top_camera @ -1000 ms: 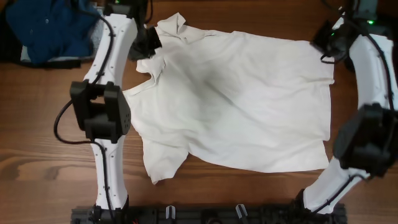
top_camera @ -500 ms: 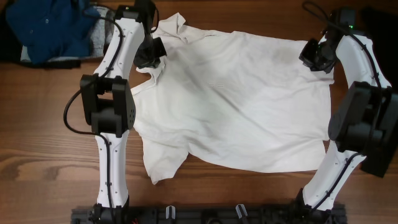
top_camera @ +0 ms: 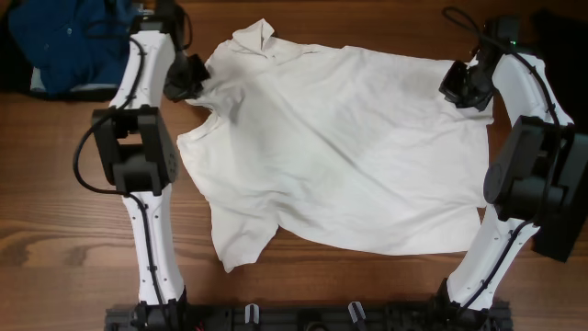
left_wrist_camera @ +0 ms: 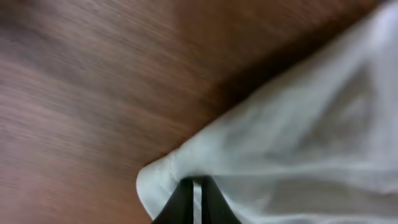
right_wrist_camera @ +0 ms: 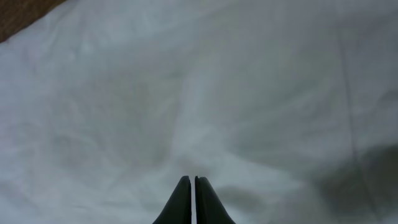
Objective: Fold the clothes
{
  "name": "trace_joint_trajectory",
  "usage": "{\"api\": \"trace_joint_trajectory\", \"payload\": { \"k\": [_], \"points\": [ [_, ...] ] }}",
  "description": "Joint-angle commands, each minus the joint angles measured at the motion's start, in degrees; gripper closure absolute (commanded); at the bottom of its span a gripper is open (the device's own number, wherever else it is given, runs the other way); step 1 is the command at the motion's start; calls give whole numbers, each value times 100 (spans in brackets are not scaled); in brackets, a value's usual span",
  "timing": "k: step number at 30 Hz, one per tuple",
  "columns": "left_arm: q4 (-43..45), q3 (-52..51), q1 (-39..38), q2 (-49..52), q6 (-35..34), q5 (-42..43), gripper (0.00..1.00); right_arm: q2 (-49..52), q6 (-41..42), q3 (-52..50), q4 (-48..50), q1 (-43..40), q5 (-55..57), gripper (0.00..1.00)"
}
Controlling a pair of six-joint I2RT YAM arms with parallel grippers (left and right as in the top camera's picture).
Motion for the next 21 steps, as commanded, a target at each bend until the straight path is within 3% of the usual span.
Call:
{"api": "trace_joint_trajectory", "payload": {
  "k": [1,17,20,21],
  "points": [
    [155,7,138,184,57,68,93,98,-98,-286,153,7,39,96],
    [516,7,929,190,155,-713,88,129,-232,-328,527,-192,706,96],
    [592,7,1060,188,157,-710,70,131,-247,-328,621,-291,684,96],
    [625,7,1086,188,157,-710,56,131,-278,-328,667,-317,634,96]
  ]
}}
